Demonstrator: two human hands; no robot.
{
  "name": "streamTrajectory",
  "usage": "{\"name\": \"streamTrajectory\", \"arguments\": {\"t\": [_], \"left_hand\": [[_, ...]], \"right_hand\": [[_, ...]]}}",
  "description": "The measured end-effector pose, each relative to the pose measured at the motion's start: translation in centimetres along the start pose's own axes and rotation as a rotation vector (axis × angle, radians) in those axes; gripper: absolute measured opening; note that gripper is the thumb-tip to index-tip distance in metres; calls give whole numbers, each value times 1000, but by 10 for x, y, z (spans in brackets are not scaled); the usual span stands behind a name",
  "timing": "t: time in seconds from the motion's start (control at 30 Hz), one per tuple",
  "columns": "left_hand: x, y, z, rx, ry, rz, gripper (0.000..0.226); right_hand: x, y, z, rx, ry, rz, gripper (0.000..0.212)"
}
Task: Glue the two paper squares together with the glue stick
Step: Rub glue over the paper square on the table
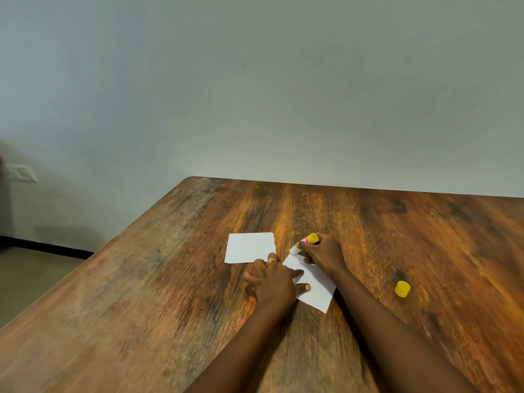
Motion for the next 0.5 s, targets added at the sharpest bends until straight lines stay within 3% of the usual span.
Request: {"name": "streamTrajectory", "arguments": {"t": [0.5], "left_hand": [[2, -2, 0, -3, 38, 10, 47]], "right_hand": [[-2, 2, 11, -1, 41, -18, 12]]}}
Point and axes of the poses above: each hand's wrist, its own y-axis away from the middle knuckle, its own z-axis out of the back of the hand, x = y × z, the point moved 3 cm from there along -y, towards the middle knuckle, and after that the axes turned 4 degrees about z, right-handed, at the moved point
